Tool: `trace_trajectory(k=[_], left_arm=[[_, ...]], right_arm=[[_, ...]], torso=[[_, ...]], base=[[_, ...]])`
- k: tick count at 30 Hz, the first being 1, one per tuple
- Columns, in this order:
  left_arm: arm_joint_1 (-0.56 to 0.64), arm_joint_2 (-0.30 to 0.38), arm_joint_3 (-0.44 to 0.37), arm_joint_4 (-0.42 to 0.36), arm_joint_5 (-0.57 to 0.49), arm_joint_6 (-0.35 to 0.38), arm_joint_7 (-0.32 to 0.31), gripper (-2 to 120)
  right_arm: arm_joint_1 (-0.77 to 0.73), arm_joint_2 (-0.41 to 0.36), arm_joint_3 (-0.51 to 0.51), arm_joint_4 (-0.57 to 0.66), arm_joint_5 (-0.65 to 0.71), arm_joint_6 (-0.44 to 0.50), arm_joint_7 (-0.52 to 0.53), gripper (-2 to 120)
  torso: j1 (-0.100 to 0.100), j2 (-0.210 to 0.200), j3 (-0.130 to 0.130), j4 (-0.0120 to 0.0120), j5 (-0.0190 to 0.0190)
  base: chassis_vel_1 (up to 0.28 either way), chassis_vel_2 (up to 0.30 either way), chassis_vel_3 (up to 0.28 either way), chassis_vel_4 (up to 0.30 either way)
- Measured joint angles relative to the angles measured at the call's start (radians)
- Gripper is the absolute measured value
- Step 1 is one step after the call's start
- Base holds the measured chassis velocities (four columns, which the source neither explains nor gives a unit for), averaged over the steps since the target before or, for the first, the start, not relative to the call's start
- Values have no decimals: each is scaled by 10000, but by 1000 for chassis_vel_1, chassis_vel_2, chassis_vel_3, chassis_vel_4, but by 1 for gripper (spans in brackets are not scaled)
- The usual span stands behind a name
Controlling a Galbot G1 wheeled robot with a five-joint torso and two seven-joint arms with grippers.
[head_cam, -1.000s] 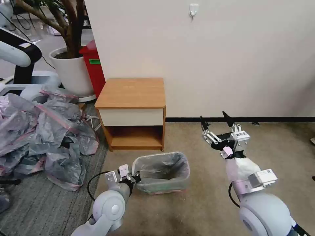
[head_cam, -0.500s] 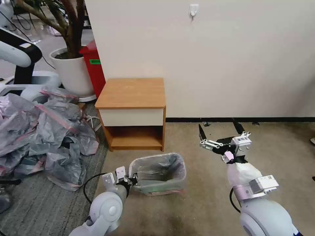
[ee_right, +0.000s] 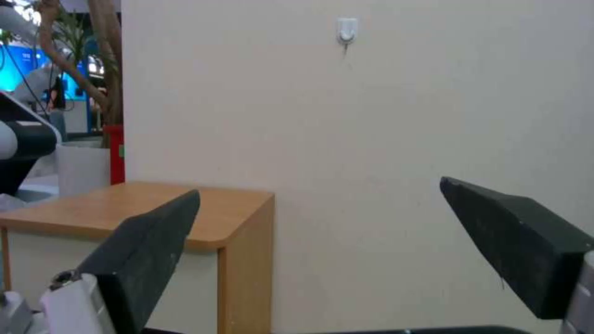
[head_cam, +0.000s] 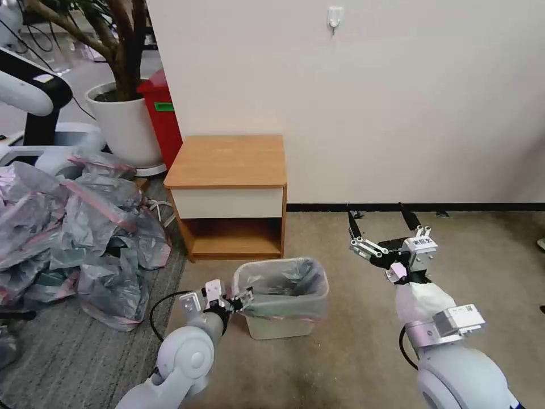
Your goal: Pick up the garbage bag from the table and place it over the trash can.
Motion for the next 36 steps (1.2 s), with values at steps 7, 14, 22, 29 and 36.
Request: trace_trajectory(k=[7, 14, 22, 29, 36], left_arm=[[-2, 64, -104, -192, 303, -274, 539, 100], [605, 515, -1054, -790, 1899, -837, 2076, 100], [1907, 717, -2688, -1302, 4032, -2471, 4144, 100], [3186, 359, -3765, -1768, 5553, -4013, 4924, 100], [4266, -239, -4354, -1725, 7015, -5629, 5017, 100]], right_arm=[[19, 19, 16, -49, -10, 0, 7, 99], [-31, 97, 304, -41, 496, 83, -158, 99], [-347, 503, 985, -186, 786, 959, -1428, 100], [-826, 1011, 1136, -367, -554, 1775, -1703, 100], [-1387, 1880, 1129, -727, -2015, 2155, -1594, 100]], torso=[[0, 0, 0, -1, -1], [0, 0, 0, 1, -1], [0, 0, -1, 1, -1], [0, 0, -1, 1, -1], [0, 0, -2, 1, 1]], base=[[0, 0, 0, 0], [0, 0, 0, 0], [0, 0, 0, 0], [0, 0, 0, 0], [0, 0, 0, 0]])
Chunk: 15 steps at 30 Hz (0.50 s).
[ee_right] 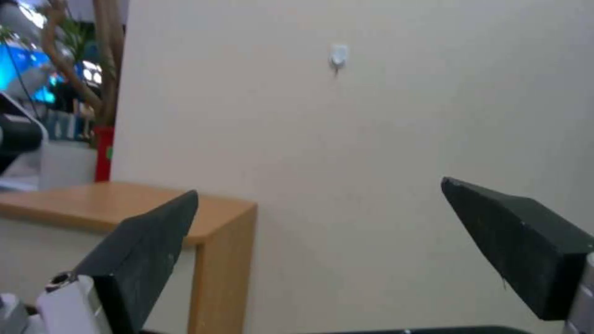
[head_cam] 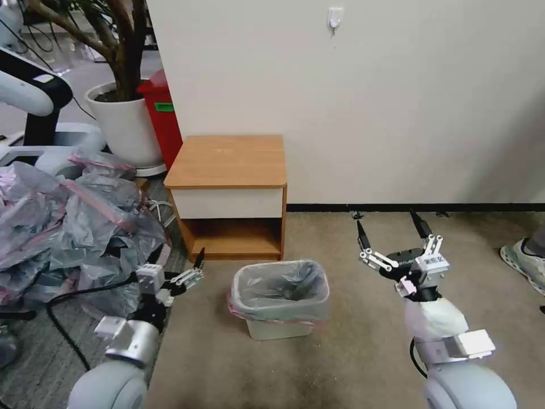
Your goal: Pick up the garbage bag from the table and place it over the trash can.
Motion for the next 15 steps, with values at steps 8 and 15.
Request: trace_trajectory(k=[8, 15], left_arm=[[357, -763, 102, 887, 915, -998, -196, 100], [426, -1310, 162, 871, 964, -1130, -171, 100]], right_arm=[[-235, 692, -308, -903, -978, -374, 274, 100], [-83, 986, -485, -1336, -873, -978, -2, 100]], torso=[[0, 0, 1, 0, -2], [0, 0, 1, 0, 0]], base=[[0, 0, 0, 0], [0, 0, 0, 0]])
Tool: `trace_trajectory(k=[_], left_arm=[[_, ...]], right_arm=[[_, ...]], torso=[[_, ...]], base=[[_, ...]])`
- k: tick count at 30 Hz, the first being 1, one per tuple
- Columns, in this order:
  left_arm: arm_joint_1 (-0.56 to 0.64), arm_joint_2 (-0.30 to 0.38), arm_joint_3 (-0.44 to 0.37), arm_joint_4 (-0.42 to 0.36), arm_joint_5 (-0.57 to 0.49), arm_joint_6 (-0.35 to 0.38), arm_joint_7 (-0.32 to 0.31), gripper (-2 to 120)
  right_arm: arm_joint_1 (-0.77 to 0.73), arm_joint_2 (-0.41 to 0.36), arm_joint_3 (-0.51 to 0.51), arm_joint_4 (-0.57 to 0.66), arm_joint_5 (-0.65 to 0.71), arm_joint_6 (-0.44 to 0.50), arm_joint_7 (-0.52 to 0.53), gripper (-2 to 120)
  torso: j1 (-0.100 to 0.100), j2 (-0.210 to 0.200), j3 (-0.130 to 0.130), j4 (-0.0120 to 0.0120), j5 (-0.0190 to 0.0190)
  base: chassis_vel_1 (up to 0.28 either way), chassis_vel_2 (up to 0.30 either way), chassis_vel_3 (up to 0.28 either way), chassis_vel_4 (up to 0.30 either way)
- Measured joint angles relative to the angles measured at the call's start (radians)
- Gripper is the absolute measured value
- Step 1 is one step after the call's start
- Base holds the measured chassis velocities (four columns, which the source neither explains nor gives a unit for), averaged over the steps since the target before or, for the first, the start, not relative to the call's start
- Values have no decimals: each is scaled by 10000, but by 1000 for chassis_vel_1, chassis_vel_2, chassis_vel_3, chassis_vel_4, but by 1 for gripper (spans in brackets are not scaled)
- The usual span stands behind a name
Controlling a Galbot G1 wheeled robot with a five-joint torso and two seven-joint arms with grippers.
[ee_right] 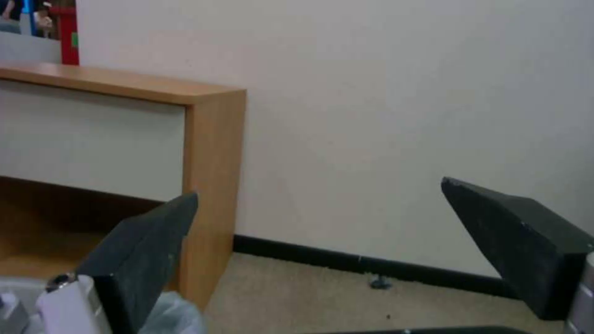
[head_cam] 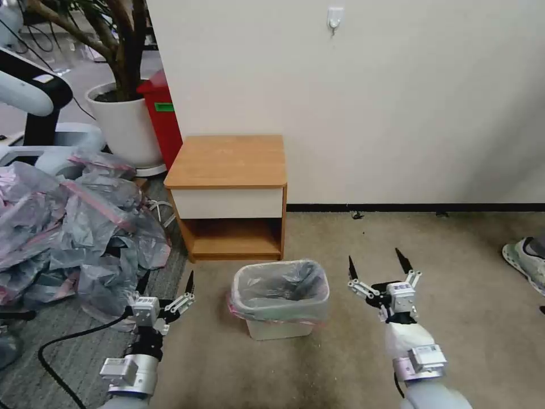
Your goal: Pick up the garbage bag from the table and place it over the trash can.
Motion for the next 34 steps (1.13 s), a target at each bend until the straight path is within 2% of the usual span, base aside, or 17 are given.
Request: trace_trajectory(k=[7, 34], left_arm=[[56, -234, -70, -17, 0, -186, 15, 100], [41, -219, -62, -29, -37, -166, -9, 100]], right_arm=[[12, 86, 8, 91, 176, -135, -174, 100], [22, 69, 15, 138, 215, -140, -181, 100]], torso=[[0, 0, 0, 0, -1], [0, 0, 1, 0, -1]], base=[[0, 0, 0, 0], [0, 0, 0, 0]])
